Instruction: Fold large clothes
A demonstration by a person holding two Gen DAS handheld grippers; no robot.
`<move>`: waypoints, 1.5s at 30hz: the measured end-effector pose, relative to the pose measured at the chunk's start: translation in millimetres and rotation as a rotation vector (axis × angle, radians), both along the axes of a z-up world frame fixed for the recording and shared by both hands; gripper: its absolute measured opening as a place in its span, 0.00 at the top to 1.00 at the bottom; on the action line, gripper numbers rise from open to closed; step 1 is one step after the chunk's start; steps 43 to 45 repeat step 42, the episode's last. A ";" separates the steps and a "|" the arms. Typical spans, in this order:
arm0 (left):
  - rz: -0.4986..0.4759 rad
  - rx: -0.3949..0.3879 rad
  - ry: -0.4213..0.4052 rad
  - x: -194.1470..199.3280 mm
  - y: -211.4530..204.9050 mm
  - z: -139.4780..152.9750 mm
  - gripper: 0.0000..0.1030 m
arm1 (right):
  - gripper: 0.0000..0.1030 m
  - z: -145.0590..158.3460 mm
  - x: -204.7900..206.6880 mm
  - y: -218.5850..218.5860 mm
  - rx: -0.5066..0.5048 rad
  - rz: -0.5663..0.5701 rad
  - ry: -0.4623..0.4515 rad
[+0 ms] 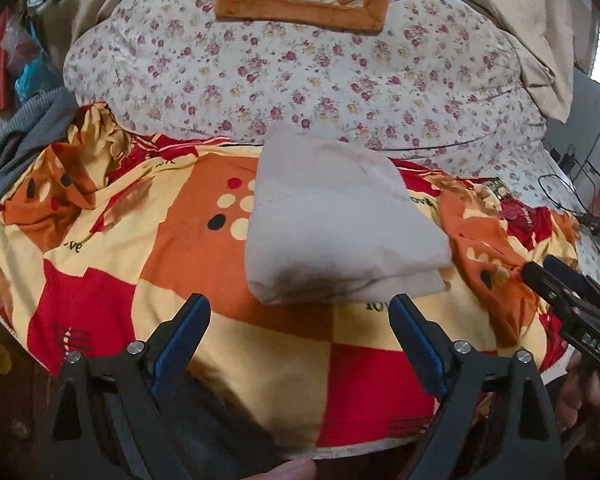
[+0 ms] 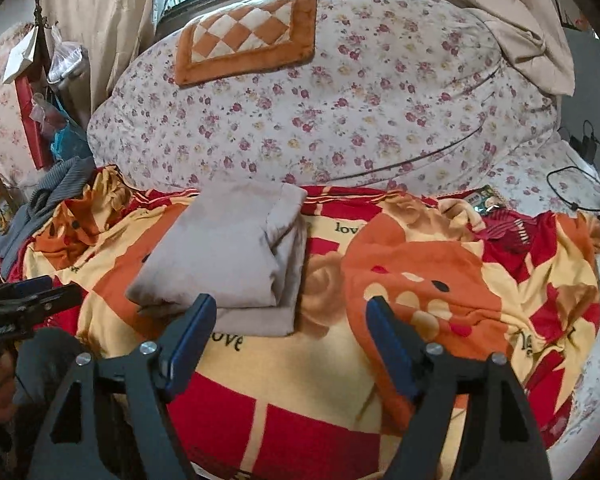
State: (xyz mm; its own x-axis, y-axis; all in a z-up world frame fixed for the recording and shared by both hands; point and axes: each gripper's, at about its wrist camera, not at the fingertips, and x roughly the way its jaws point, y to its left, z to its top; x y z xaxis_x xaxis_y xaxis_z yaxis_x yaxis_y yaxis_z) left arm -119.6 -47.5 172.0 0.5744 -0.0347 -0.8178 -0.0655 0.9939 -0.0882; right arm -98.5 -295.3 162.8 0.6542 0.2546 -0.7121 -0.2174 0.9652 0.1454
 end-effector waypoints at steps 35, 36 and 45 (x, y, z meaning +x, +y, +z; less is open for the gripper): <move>-0.011 0.059 -0.023 -11.3 -24.9 -11.2 0.16 | 0.22 -5.1 0.6 -16.1 -0.021 -0.028 0.013; -0.011 0.059 -0.032 -12.0 -24.7 -10.7 0.16 | 0.22 -5.0 0.3 -15.7 -0.021 -0.029 0.013; 0.001 0.105 -0.069 -16.0 -28.0 -8.0 0.16 | 0.22 -5.0 1.0 -17.0 -0.019 -0.028 0.012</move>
